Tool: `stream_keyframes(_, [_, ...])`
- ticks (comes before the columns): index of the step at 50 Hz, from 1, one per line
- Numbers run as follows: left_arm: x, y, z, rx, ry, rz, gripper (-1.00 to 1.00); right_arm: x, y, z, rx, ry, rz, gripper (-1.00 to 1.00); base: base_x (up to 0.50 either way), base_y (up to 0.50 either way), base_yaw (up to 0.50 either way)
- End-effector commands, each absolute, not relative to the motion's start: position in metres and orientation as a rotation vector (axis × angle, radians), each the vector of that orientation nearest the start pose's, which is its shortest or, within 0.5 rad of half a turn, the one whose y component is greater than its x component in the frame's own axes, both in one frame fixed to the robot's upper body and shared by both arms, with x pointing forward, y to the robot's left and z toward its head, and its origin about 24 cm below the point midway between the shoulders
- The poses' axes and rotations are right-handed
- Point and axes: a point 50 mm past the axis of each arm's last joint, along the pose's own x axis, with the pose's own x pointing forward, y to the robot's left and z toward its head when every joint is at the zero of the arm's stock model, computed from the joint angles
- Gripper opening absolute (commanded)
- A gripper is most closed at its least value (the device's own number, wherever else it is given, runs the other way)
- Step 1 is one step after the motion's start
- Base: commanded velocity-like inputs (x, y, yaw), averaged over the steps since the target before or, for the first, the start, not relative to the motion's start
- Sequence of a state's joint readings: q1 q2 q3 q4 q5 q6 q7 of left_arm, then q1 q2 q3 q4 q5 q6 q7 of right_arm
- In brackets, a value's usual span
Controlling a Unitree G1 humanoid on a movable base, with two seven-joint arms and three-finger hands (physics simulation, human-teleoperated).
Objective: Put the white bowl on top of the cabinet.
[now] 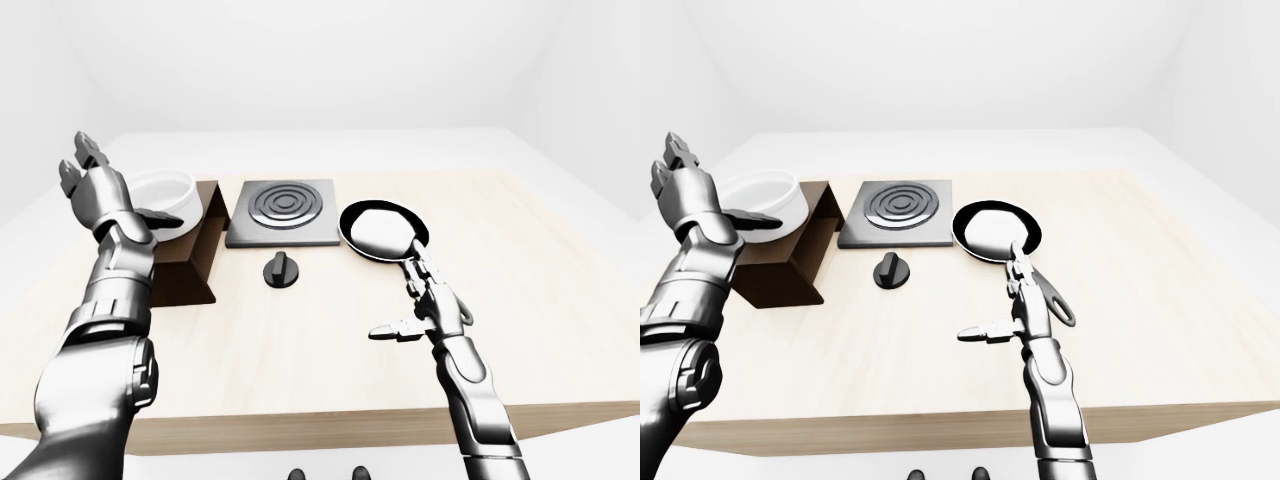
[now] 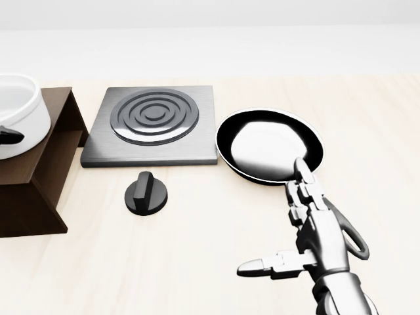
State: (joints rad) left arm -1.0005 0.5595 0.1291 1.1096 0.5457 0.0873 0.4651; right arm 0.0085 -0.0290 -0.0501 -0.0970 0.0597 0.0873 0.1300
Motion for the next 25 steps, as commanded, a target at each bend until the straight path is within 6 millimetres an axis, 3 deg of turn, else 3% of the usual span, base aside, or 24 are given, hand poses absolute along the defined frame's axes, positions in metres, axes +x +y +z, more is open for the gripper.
stream_keyframes(1, [0.379, 0.309, 0.188, 0.893, -0.033, 0.739, 1.0, 0.252, -0.159, 0.054, 0.028, -0.003, 0.083, 1.0, 0.0, 0.0, 0.0])
stream_keyframes(7, [0.37, 0.295, 0.195, 0.949, -0.149, 0.662, 1.0, 0.253, -0.16, 0.054, 0.03, -0.003, 0.083, 1.0, 0.0, 0.0, 0.0])
stream_keyframes(16, [0.335, 0.255, 0.22, 1.15, -0.363, 0.515, 1.0, 0.253, -0.159, 0.053, 0.028, 0.002, 0.084, 1.0, 0.0, 0.0, 0.0])
stream_keyframes(25, [0.315, 0.239, 0.229, 1.251, -0.397, 0.47, 1.0, 0.253, -0.16, 0.053, 0.029, 0.003, 0.081, 1.0, 0.0, 0.0, 0.0])
